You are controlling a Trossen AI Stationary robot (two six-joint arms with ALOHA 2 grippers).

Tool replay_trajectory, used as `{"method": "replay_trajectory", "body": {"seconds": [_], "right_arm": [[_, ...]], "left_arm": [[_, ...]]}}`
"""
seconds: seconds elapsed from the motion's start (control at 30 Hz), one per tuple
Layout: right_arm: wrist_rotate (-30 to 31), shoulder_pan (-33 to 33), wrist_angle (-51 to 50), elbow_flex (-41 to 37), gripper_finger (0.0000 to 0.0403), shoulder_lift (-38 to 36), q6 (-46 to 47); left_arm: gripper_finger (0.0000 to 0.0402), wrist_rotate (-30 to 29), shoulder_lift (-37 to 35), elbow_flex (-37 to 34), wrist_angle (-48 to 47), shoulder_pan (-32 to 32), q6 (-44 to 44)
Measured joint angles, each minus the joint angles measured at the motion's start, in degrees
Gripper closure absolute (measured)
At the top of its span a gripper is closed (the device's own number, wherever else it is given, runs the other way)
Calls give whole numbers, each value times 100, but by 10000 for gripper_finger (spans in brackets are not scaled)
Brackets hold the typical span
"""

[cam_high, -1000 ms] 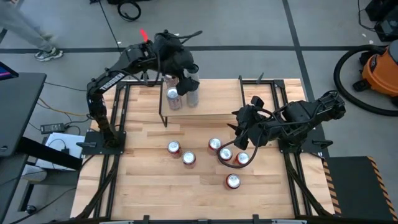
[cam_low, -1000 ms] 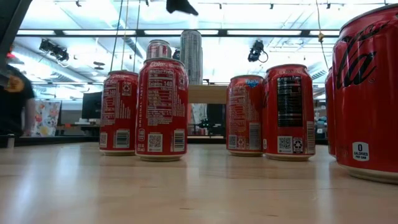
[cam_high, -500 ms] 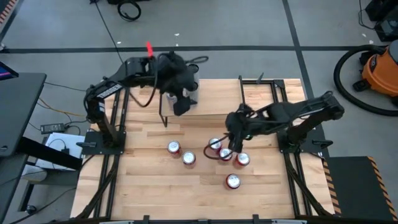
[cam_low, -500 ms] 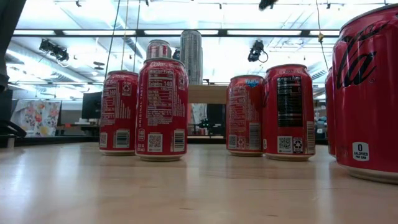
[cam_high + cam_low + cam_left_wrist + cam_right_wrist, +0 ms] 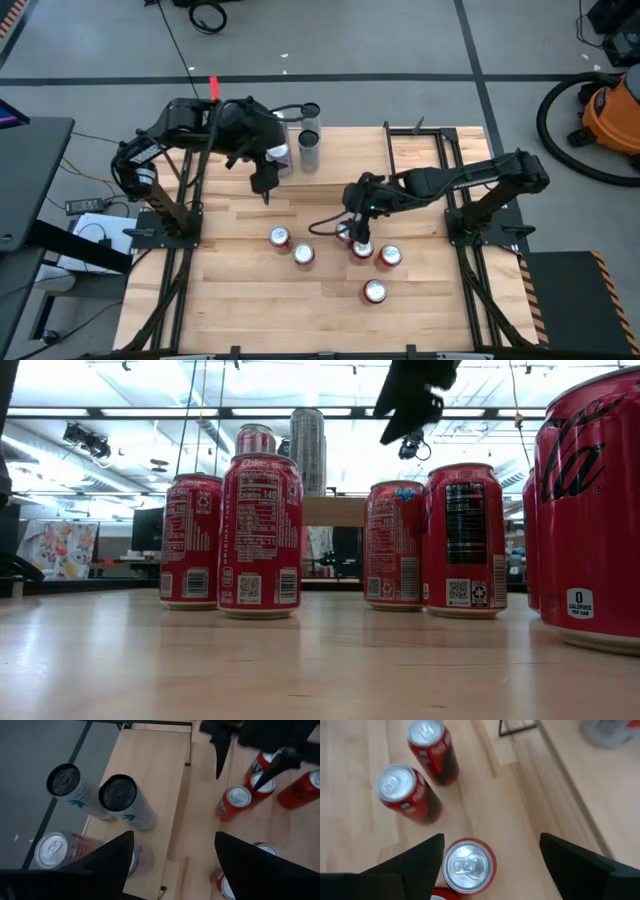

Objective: Place canned beverage on shelf
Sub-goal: Put the top red soda can on the shelf

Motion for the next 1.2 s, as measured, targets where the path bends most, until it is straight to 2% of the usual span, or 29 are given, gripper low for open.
{"method": "replay_trajectory", "body": {"seconds": [0.27,0.53,0.8,1.0,1.2], "right_arm": [[-185,-121,120,0,49,848,157],[-656,-99,100,17,49,1137,693],[-952,-99,8,7,50,1575,709],[-1110,-102,-130,24,71,1834,580],[-1139,-214,-165,2,88,1713,475]], "left_arm": [[114,-1,-162,0,-74,235,268],[114,4,-267,-4,-161,516,421],[114,12,-274,-4,-178,684,532],[114,21,-274,-4,-176,680,537],[114,21,-280,-4,-175,711,545]]}}
